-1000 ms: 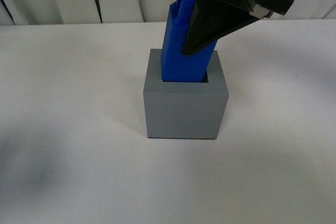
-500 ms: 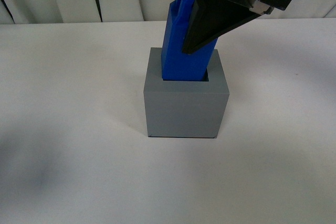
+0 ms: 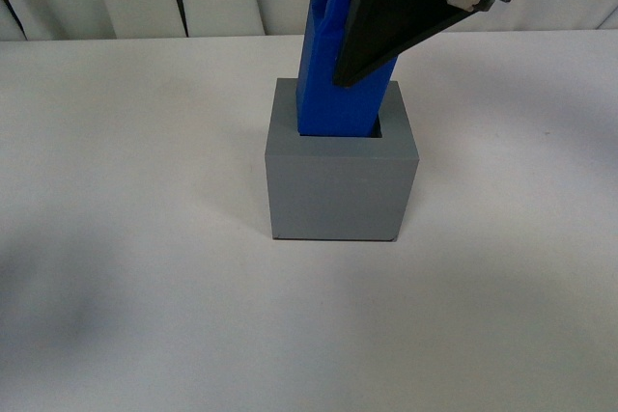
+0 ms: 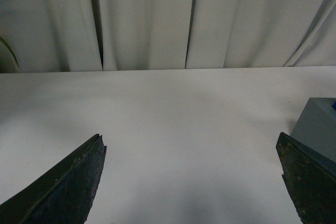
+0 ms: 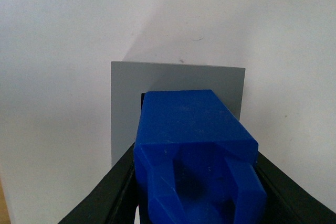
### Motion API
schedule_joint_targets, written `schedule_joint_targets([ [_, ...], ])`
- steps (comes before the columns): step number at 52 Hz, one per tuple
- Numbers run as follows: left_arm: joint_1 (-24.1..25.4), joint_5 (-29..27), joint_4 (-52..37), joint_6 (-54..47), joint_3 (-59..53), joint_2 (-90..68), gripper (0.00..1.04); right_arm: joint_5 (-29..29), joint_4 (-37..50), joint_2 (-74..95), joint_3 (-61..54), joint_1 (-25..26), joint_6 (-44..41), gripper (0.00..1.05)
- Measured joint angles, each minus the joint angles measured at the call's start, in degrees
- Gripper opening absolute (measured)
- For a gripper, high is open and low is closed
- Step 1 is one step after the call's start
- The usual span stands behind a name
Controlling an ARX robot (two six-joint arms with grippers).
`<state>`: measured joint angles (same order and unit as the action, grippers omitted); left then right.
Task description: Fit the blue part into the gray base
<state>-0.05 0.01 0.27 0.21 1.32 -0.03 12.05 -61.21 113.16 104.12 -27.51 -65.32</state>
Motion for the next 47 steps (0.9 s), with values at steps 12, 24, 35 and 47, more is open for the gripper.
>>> schedule_joint_targets([
  [12,0.00,0.00,0.00,0.00,0.00,0.00,0.99,-0.63,-0.24,0.74,1.05,0.33,-0.46,0.47],
  [24,0.00,-0.02,0.00,0.00,0.00,0.00,0.99,-2.54,-1.75,2.21,1.84,0.52,-1.90,0.47],
  [35,0.00,0.00,0.00,0.00,0.00,0.00,0.99,-2.40,-2.03,2.78,2.60,0.81,-2.34,0.47],
  [47,0.00,0.00,0.00,0.00,0.00,0.00,0.99,0.98,-2.27,4.57,4.20,1.07,-0.79,0.78],
])
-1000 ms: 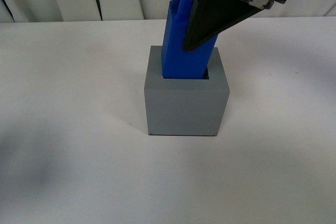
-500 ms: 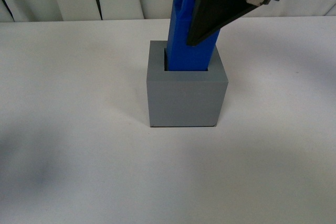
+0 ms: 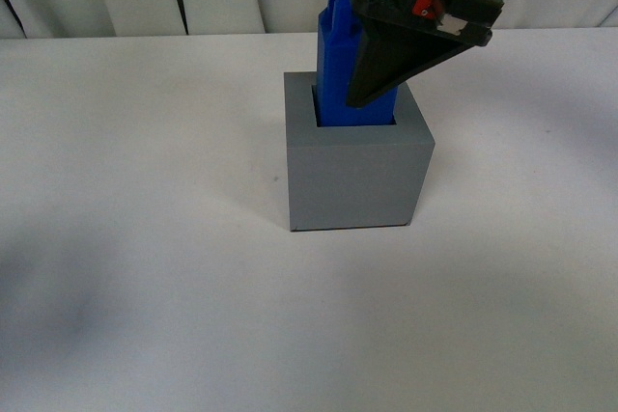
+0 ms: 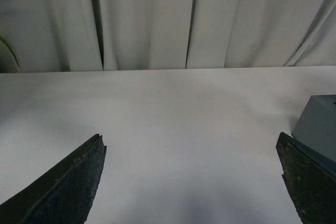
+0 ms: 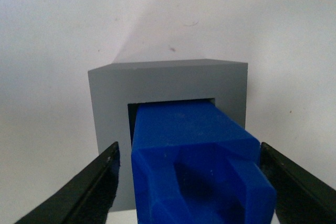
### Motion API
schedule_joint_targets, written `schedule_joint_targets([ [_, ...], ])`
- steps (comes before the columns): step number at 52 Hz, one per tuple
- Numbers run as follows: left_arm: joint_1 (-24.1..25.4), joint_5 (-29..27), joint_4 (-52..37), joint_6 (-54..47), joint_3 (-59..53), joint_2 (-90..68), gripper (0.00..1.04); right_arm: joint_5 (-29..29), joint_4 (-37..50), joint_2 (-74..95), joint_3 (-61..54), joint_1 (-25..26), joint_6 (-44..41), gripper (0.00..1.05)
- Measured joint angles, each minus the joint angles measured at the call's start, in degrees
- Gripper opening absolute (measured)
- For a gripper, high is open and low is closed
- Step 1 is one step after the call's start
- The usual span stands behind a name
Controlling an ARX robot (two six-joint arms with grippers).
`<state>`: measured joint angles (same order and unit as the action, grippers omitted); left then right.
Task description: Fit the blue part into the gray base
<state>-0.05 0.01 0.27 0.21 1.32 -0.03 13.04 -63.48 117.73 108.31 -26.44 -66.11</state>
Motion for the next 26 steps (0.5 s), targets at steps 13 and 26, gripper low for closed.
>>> schedule_joint_targets([
  [13,0.00,0.00,0.00,0.00,0.00,0.00,0.99,6.82,1.27,-0.66,1.84,1.29,3.23,0.97],
  [26,0.00,0.00,0.00,0.00,0.00,0.00,0.99,13.88,9.22,-10.88,-8.81,3.10,4.61,0.97],
])
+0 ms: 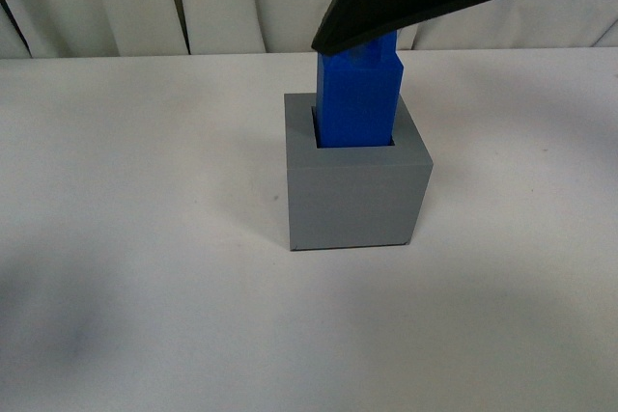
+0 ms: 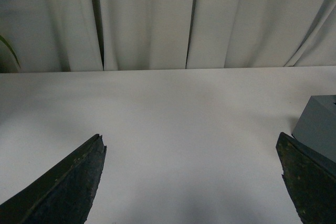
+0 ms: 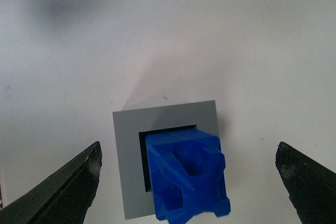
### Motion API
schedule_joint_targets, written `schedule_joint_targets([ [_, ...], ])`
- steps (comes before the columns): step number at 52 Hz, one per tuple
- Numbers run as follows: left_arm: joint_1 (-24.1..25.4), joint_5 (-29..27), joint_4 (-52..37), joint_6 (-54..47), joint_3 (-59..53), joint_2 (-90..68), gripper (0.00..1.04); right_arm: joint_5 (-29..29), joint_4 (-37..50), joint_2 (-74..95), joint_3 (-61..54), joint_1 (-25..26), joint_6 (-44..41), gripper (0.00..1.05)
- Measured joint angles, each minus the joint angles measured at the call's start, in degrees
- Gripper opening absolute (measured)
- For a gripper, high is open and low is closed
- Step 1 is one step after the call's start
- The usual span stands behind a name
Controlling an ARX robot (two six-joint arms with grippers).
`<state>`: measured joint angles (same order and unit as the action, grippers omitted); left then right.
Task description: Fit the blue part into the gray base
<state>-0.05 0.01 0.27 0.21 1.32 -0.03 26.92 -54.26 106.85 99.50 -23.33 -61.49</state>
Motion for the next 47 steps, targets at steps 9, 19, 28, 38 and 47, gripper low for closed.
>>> schedule_joint_targets([
  [9,0.00,0.00,0.00,0.02,0.00,0.00,0.99,4.59,13.51,-8.98,-10.73,2.27,6.16,0.97],
  [19,0.00,-0.02,0.00,0.02,0.00,0.00,0.99,13.94,38.88,-25.49,-34.10,8.59,23.58,0.97],
  [28,0.00,0.00,0.00,0.00,0.00,0.00,0.99,13.77,54.05,-34.14,-48.17,11.26,36.92,0.97],
  [38,0.00,-0.02,0.00,0.02,0.00,0.00,0.99,10.67,56.08,-34.16,-49.46,10.75,40.92,0.96],
  [47,0.00,-0.09,0.00,0.02,0.00,0.00,0.99,-30.71,83.76,-39.39,-63.87,7.93,54.73,0.70],
])
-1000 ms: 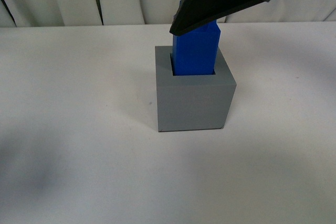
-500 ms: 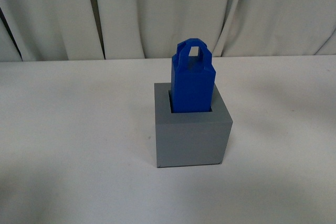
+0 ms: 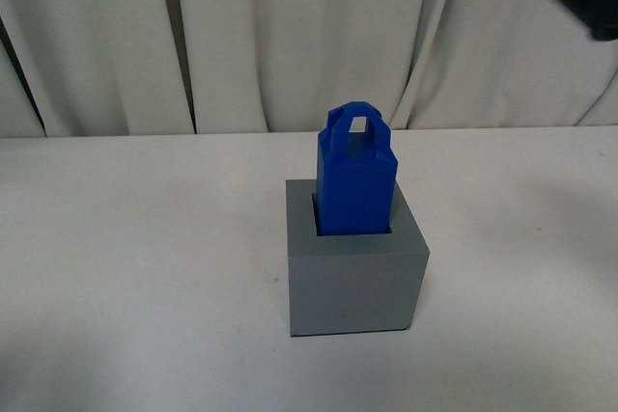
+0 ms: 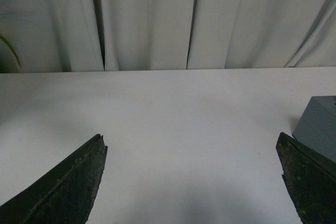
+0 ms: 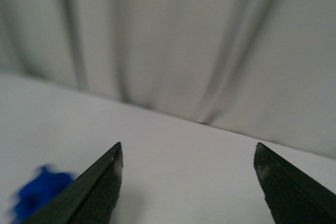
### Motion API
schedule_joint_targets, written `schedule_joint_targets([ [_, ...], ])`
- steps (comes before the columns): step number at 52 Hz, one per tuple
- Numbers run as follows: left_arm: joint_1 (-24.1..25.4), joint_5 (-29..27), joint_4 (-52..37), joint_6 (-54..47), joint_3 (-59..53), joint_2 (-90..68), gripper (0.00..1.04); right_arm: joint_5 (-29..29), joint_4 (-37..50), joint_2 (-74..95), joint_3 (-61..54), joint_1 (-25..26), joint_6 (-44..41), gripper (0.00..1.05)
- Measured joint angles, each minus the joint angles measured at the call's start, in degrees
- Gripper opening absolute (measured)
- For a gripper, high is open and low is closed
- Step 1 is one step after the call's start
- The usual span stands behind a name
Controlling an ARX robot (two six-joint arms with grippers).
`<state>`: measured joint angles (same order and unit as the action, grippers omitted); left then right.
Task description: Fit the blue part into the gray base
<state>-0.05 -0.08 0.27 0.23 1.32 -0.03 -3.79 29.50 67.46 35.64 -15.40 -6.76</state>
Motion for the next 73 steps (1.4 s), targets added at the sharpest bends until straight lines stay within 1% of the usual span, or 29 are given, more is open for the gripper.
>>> schedule_joint_targets([
  [1,0.00,-0.07,0.00,-0.02,0.00,0.00,0.99,-1.86,0.98,-0.42,-0.83,0.24,0.28,0.68],
  [3,0.00,-0.04,0.00,0.00,0.00,0.00,0.99,-7.13,3.87,-2.08,-3.74,1.29,2.45,0.60],
  [4,0.00,-0.07,0.00,-0.02,0.00,0.00,0.99,-7.85,4.33,-2.51,-4.39,1.64,2.62,0.59],
  [5,0.00,-0.04,0.00,0.00,0.00,0.00,0.99,-8.55,5.05,-3.37,-5.64,2.23,3.45,0.56],
  [6,0.00,-0.04,0.00,-0.02,0.00,0.00,0.99,-8.70,5.68,-4.39,-7.17,2.89,4.09,0.51],
  [7,0.00,-0.02,0.00,-0.02,0.00,0.00,0.99,-8.68,5.81,-4.61,-7.50,2.99,4.09,0.50],
  [9,0.00,-0.02,0.00,0.00,0.00,0.00,0.99,-8.11,6.51,-6.29,-10.10,3.80,4.94,0.42],
  [13,0.00,0.15,0.00,-0.02,0.00,0.00,0.99,-6.86,7.10,-8.09,-13.03,4.57,5.38,0.32],
  [15,0.00,0.11,0.00,-0.02,0.00,0.00,0.99,-6.14,7.41,-9.25,-14.84,5.11,5.60,0.25],
  [16,0.00,0.11,0.00,-0.02,0.00,0.00,0.99,-5.64,7.58,-10.14,-16.15,5.62,5.70,0.19],
  [17,0.00,0.09,0.00,-0.02,0.00,0.00,0.99,-5.49,7.67,-10.54,-16.68,5.81,5.75,0.16],
  [18,0.00,0.07,0.00,0.00,0.00,0.00,0.99,-4.92,7.82,-11.54,-17.84,6.29,5.79,0.10],
  [19,0.00,0.04,0.00,-0.02,0.00,0.00,0.99,-4.63,7.89,-12.04,-18.34,6.49,5.79,0.07],
  [20,0.00,0.04,0.00,0.00,0.00,0.00,0.99,-4.07,7.98,-13.03,-19.28,6.88,5.79,0.02],
  [21,0.00,0.07,0.00,0.00,0.00,0.00,0.99,-3.80,8.00,-13.70,-19.91,7.15,5.75,0.01],
  [23,0.00,0.07,0.00,-0.02,0.00,0.00,0.99,-3.32,8.02,-15.28,-21.46,7.82,5.84,0.02],
  [34,0.00,0.07,0.00,0.00,0.00,0.00,0.99,-0.44,6.54,-22.58,-27.21,10.58,6.03,0.02],
  [37,0.00,0.09,0.00,-0.02,0.00,0.00,0.99,2.97,5.73,-24.20,-28.11,12.87,6.03,0.02],
  [42,0.00,0.09,0.00,-0.02,0.00,0.00,0.99,3.30,4.04,-27.58,-29.86,15.19,6.14,0.02],
  [62,0.00,0.09,0.00,-0.02,0.00,0.00,0.99,3.85,-3.21,-38.42,-33.27,15.28,6.16,0.02],
  [67,0.00,0.07,0.00,-0.02,0.00,0.00,0.99,3.82,-1.70,-39.43,-35.12,15.28,6.16,0.02],
  [73,0.00,0.09,0.00,-0.02,0.00,0.00,0.99,3.87,-5.20,-42.95,-35.36,15.28,6.16,0.02],
])
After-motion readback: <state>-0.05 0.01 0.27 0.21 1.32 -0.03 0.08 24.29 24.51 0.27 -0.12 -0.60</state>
